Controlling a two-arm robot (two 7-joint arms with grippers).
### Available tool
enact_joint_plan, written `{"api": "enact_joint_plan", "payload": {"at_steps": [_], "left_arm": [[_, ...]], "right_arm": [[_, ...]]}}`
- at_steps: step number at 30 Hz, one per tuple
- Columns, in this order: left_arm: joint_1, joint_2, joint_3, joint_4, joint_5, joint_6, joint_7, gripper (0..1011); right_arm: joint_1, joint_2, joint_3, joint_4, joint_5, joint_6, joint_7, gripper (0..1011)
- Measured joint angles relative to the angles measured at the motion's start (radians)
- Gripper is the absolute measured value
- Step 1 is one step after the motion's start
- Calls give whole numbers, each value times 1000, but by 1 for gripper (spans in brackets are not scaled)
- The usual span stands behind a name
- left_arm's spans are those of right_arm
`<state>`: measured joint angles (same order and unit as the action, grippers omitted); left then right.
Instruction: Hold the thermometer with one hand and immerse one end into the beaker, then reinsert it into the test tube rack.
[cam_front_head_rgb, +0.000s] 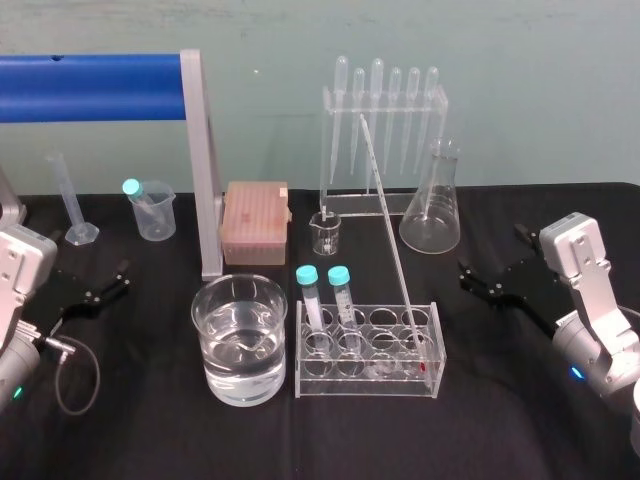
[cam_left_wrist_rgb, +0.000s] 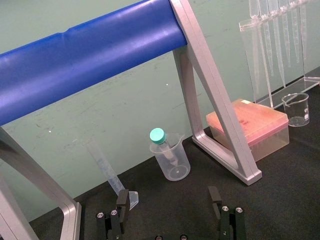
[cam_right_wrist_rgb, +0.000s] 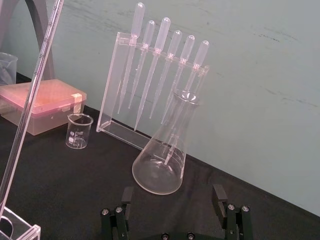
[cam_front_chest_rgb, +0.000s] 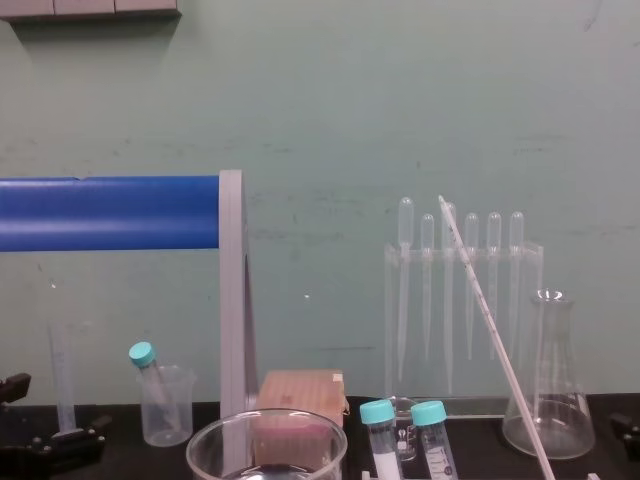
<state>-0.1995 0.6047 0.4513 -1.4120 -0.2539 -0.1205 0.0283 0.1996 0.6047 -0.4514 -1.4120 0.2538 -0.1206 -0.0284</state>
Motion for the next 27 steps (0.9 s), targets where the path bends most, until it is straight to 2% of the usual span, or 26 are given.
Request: {"api": "enact_joint_plan", "payload": {"at_steps": [27], "left_arm": [[0,0,0,0,0,0,0,1008]], "right_arm": [[0,0,0,0,0,0,0,1003]]}}
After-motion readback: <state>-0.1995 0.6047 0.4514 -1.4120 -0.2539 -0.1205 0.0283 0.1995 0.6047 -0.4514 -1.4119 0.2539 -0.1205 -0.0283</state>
